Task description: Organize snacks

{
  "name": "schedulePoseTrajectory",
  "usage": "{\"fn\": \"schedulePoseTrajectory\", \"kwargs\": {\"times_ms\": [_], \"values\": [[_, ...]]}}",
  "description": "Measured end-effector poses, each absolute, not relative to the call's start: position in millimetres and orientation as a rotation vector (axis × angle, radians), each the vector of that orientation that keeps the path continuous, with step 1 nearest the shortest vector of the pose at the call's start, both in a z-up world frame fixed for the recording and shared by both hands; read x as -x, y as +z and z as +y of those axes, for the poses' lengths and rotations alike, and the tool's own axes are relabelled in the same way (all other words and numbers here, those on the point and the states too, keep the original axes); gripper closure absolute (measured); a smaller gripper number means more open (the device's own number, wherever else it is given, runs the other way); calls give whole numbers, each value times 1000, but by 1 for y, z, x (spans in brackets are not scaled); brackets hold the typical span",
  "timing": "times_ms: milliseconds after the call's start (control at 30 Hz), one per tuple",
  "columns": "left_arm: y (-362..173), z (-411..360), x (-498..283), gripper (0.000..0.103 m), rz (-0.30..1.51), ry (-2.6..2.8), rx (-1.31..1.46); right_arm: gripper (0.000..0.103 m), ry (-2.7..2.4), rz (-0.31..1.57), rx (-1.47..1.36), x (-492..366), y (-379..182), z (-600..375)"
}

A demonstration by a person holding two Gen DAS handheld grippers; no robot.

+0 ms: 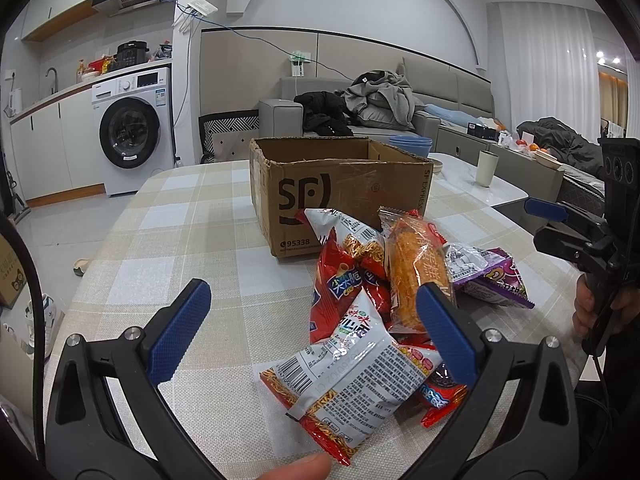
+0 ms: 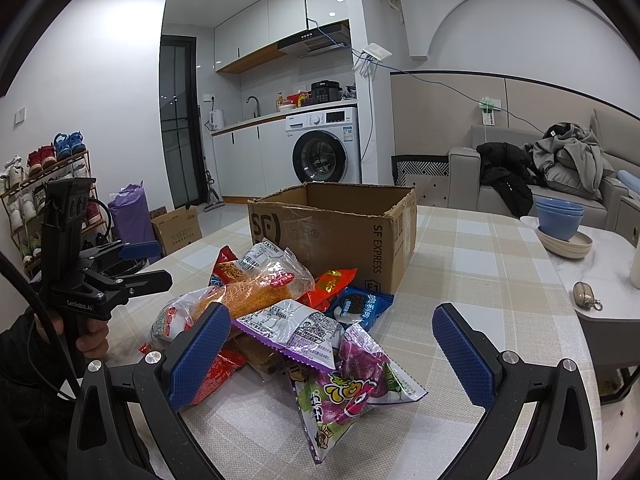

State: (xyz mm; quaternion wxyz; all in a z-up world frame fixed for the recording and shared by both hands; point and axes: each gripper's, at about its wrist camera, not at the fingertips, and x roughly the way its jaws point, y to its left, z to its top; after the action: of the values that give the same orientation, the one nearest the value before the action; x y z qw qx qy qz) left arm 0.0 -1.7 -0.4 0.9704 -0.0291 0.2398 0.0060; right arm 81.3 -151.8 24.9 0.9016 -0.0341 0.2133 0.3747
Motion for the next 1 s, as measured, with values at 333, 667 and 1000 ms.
{"fn": "schedulePoseTrajectory", "kwargs": {"times_ms": [333, 667, 1000], "values": [[0, -2, 0, 1, 485, 13, 58, 0, 774, 442, 70, -81, 25, -152], [-1, -1, 1, 1, 484, 10, 59, 0, 774, 443, 69, -82, 25, -152], [-3, -3, -1, 1, 503, 10, 47, 0, 764, 450, 56, -87, 22, -155]]}}
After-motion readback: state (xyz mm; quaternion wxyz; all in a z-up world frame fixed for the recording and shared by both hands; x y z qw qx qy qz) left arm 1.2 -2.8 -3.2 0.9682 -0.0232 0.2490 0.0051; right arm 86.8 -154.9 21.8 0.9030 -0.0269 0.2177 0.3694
